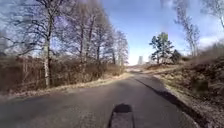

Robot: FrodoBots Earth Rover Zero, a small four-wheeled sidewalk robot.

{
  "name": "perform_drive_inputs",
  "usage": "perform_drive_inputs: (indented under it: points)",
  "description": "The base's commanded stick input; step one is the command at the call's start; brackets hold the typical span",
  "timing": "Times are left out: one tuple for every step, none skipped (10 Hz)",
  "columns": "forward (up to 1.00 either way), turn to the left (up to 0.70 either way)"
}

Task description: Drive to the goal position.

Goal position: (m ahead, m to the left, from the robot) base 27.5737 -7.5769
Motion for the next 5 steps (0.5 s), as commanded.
perform_drive_inputs:
  points:
    - [0.7, 0.0]
    - [0.7, 0.0]
    - [0.7, 0.0]
    - [0.7, -0.01]
    - [0.7, -0.02]
